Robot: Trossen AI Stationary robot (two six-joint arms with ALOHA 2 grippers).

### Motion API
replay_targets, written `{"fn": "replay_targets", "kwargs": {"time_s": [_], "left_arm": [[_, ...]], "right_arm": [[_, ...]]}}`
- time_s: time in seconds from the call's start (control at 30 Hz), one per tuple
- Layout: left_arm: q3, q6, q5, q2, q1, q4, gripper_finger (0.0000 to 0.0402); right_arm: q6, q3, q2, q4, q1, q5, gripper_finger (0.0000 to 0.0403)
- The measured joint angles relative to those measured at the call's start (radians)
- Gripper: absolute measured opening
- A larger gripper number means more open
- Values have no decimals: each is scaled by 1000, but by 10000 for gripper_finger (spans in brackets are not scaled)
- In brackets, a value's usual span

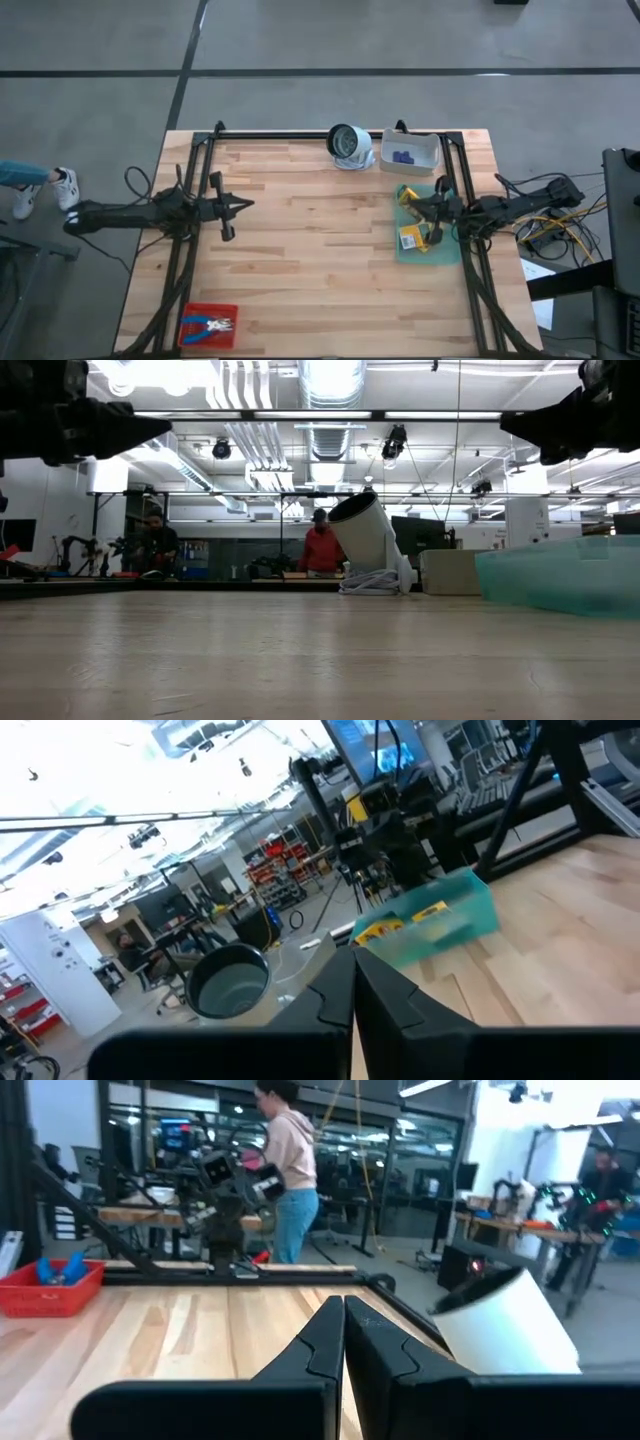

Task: Pick & Place School Supplies
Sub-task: Return to Home Position

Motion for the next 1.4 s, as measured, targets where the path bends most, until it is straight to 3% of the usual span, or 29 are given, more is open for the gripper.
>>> {"fn": "replay_targets", "kwargs": {"time_s": [0.37, 0.63, 0.9, 1.4], "left_arm": [[2, -19, -3, -113, 0, -122, 3], [9, -30, -30, -206, 1, -243, 8], [89, -76, -37, -211, 2, -441, 9], [55, -96, 16, -211, 2, -411, 13]], "right_arm": [[122, 6, -185, -291, 0, 37, 8], [93, 7, -185, -305, 0, 68, 8], [95, 8, -184, -321, 0, 85, 8], [99, 8, -185, -321, 0, 85, 8]]}}
